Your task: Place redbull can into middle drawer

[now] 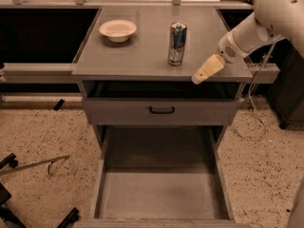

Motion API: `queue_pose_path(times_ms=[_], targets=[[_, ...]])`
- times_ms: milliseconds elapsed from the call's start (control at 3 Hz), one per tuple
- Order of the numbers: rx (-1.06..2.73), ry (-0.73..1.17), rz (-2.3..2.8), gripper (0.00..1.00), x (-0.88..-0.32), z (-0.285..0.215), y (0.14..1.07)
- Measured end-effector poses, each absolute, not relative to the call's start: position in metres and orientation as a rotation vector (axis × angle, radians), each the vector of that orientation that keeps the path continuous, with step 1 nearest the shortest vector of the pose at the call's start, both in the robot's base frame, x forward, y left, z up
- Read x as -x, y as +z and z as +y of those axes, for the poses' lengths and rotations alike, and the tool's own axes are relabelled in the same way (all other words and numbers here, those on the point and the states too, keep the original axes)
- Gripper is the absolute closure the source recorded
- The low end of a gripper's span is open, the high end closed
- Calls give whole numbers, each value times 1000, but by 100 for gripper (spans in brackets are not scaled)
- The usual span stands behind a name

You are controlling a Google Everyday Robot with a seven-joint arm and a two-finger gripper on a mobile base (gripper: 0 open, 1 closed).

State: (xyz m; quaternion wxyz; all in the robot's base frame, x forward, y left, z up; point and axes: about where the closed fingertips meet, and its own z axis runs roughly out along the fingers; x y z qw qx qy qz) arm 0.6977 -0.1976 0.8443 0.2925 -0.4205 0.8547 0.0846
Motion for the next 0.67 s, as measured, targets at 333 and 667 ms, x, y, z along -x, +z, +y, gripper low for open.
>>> queue_pose_path(times_ms=[333, 667], targets=[[909, 286, 2162, 0, -750, -194, 862], [766, 334, 2063, 0, -789, -196, 878]])
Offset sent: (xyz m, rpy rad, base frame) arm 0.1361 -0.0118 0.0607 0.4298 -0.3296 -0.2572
